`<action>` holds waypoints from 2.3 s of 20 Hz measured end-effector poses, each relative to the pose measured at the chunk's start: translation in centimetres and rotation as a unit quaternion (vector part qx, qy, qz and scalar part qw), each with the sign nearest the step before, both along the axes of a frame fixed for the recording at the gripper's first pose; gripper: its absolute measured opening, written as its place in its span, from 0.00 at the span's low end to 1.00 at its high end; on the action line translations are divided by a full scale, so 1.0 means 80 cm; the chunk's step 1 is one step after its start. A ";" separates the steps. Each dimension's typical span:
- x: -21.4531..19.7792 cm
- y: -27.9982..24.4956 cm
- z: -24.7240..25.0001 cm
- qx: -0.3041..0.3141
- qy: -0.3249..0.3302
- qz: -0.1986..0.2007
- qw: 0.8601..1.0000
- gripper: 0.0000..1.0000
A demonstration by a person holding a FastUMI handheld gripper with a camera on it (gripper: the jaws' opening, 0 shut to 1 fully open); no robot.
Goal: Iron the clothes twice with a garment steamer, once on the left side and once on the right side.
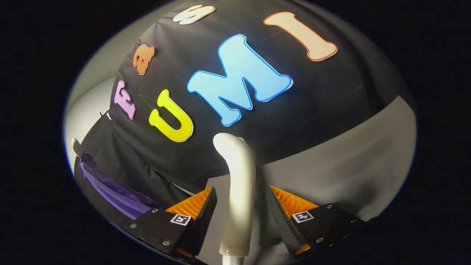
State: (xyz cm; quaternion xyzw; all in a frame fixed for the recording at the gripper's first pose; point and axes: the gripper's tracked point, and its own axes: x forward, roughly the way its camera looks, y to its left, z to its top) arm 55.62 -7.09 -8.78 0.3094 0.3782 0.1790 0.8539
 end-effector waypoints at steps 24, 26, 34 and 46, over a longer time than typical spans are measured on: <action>-0.102 0.019 0.106 0.065 -0.086 0.002 0.994 0.35; -0.132 0.022 0.127 0.053 -0.113 0.000 0.992 0.35; -0.265 0.030 0.178 -0.011 -0.199 -0.048 0.979 0.34; -0.450 0.074 0.208 -0.123 -0.314 -0.119 0.934 0.35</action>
